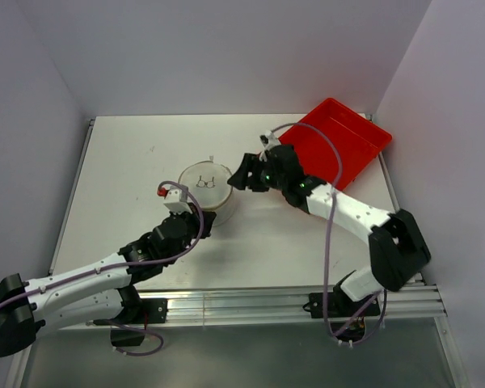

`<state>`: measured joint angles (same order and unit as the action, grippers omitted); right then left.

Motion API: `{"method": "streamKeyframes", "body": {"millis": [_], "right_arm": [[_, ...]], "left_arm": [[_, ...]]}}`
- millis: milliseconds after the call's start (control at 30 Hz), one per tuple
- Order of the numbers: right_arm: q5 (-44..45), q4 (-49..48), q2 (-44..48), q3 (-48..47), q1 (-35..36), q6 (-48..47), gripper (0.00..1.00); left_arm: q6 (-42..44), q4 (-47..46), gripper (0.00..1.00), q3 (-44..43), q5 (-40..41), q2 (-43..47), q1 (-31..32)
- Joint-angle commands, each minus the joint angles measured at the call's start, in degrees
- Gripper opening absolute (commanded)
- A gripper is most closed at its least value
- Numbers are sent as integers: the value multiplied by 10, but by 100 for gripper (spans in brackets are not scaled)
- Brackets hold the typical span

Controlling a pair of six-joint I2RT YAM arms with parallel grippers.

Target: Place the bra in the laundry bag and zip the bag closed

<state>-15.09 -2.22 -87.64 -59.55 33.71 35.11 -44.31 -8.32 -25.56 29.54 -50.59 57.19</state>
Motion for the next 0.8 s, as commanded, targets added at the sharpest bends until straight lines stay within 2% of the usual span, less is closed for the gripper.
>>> {"method": "streamKeyframes", "body": {"millis": [0, 133, 200, 433, 567, 667, 700, 767], "right_arm": [[39, -72, 112, 90, 31, 34, 70], [53, -120, 174, 191, 55, 79, 68], [56, -141, 191, 206, 67, 101, 67], [52, -163, 163, 186, 77, 116, 65], [45, -170, 139, 169, 77, 118, 60], [47, -168, 122, 164, 77, 123, 49], [52, -171, 121, 166, 77, 124, 40], [58, -168, 120, 164, 77, 123, 28]], "left_arm": [[12, -75, 0, -41, -32, -23, 4], [10, -97, 0, -51, -43, -50, 5], [6, -107, 0, -52, -50, -61, 5], [-9, -122, 0, -48, -73, -81, 6], [-11, -124, 0, -45, -75, -85, 7], [-8, -124, 0, -45, -74, -82, 7], [-7, -123, 0, -45, -73, -81, 7], [-4, -119, 0, -43, -70, -78, 7]]}}
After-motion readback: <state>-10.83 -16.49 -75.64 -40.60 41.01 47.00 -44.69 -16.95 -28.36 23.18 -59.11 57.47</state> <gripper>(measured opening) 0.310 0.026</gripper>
